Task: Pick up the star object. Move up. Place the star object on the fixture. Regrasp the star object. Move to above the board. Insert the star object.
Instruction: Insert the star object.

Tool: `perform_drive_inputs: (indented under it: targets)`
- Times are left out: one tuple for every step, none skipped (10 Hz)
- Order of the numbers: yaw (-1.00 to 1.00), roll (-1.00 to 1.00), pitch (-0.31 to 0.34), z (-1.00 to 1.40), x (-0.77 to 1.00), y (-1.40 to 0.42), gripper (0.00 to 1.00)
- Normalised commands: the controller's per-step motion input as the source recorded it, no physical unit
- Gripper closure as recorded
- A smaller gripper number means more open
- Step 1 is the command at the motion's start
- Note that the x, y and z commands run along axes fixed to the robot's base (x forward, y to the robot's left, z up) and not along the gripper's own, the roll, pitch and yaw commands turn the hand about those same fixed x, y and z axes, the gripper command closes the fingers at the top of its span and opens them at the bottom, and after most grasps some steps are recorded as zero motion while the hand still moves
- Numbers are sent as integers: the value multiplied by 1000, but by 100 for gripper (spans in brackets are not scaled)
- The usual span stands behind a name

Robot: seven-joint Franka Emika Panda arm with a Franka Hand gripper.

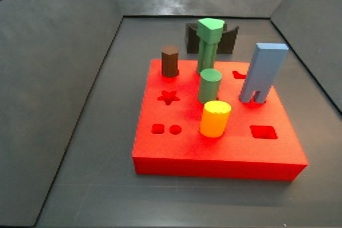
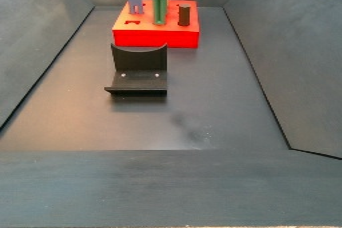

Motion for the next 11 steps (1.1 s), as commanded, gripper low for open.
perform_drive_inputs:
  targets:
    - [-437, -20, -10, -883, 0, -97, 100]
    - [-437, -10, 0, -1000, 9, -129, 100]
    - [-434, 0, 0, -1000, 69, -151, 100]
    - [-420, 0, 0, -1000, 100, -134, 100]
    - [-323, 70, 0, -1000, 217, -71, 100]
    - [-194, 139, 0, -883, 183, 0, 100]
    - [-171, 140, -41, -871, 69, 0, 100]
    - [-103, 131, 0, -883, 117, 17, 100]
    - [-97, 0, -134, -969, 34, 0, 100]
    - [-126, -43, -151, -903, 0, 0, 100]
    - [-166, -123, -174, -749, 0, 0, 100]
